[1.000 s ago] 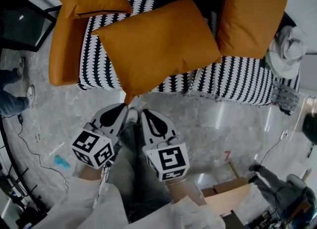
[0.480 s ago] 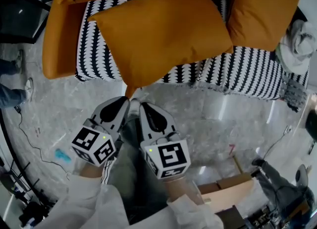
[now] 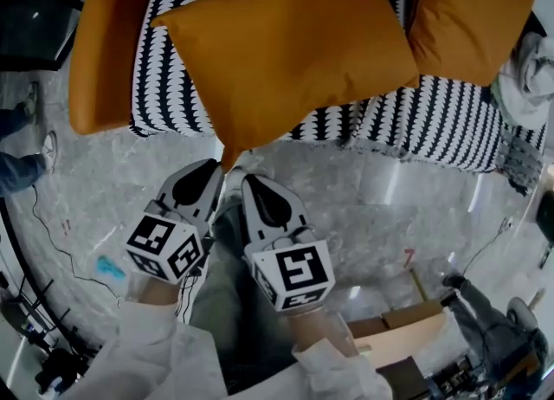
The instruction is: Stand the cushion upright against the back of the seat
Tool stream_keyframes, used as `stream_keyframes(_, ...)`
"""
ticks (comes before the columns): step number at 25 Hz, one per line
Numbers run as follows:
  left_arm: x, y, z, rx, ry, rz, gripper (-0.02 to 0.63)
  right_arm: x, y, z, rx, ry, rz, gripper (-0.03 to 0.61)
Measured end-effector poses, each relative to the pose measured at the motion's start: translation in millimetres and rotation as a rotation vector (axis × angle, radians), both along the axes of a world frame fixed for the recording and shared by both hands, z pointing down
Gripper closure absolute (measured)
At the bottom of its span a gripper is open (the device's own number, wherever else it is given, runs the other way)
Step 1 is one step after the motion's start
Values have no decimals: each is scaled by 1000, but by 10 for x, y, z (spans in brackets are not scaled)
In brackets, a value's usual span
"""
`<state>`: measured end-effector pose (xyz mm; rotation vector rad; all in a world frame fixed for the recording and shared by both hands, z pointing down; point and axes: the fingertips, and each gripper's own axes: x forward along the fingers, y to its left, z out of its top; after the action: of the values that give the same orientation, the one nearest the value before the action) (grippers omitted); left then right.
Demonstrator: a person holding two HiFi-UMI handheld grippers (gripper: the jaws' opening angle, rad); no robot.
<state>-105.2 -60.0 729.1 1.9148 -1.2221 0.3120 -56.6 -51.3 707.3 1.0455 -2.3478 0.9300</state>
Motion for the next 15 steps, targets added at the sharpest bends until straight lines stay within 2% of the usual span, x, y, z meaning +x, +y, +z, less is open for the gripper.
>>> stream_keyframes(5, 12, -32, 136, -25, -12, 12, 517, -1, 0, 97, -22, -4, 5, 566)
stream_keyframes(15, 72, 45, 389, -68, -35, 31, 408, 12, 23, 177, -44, -10, 2, 566)
